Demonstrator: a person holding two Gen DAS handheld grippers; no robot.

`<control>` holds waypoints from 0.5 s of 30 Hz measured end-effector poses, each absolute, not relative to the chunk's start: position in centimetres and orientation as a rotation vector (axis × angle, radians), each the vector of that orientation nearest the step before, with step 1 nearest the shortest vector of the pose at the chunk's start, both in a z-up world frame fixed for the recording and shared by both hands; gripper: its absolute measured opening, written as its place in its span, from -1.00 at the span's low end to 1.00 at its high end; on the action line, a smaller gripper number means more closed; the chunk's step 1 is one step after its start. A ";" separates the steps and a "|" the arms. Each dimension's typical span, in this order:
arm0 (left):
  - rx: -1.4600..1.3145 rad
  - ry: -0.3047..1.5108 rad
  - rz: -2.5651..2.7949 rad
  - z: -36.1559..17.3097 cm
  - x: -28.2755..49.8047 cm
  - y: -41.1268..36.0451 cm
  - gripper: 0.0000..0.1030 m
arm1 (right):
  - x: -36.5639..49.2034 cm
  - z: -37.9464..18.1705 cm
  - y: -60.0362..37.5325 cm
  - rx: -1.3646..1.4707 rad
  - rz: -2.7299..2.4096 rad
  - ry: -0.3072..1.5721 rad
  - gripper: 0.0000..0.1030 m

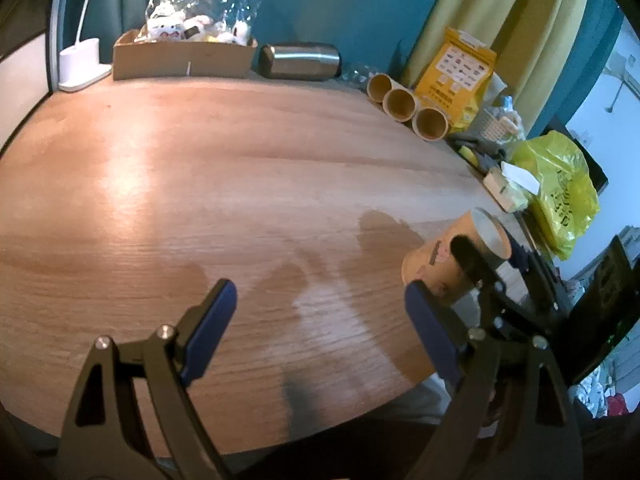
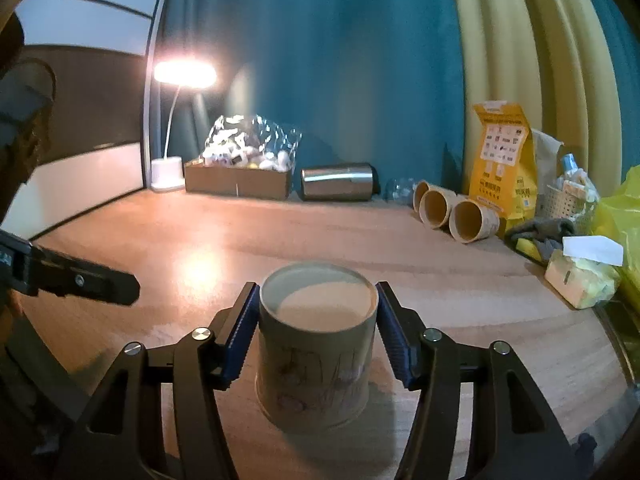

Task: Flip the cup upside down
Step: 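Rotate the held cup with the right tool and lower it onto the table, then open the right tool and pull it back from the standing cup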

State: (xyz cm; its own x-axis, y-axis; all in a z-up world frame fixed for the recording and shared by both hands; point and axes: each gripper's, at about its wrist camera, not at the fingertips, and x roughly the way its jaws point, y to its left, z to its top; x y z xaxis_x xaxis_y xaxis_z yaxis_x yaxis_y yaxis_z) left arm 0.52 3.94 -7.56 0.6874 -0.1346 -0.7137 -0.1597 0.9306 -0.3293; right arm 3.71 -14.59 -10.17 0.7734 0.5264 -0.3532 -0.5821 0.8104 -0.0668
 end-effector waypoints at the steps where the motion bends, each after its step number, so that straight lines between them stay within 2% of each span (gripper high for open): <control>1: -0.375 0.812 0.025 -7.4 0.4 3.8 0.70 | 3.8 -10.2 -14.6 -0.173 0.606 0.342 0.32; 5: -0.356 0.786 0.036 -6.8 -0.2 3.1 0.70 | 3.2 -9.4 -15.0 -0.163 0.603 0.354 0.61; 15: -0.265 0.668 0.051 -3.6 -3.3 0.3 0.70 | 1.3 -6.0 -16.0 -0.131 0.568 0.422 0.63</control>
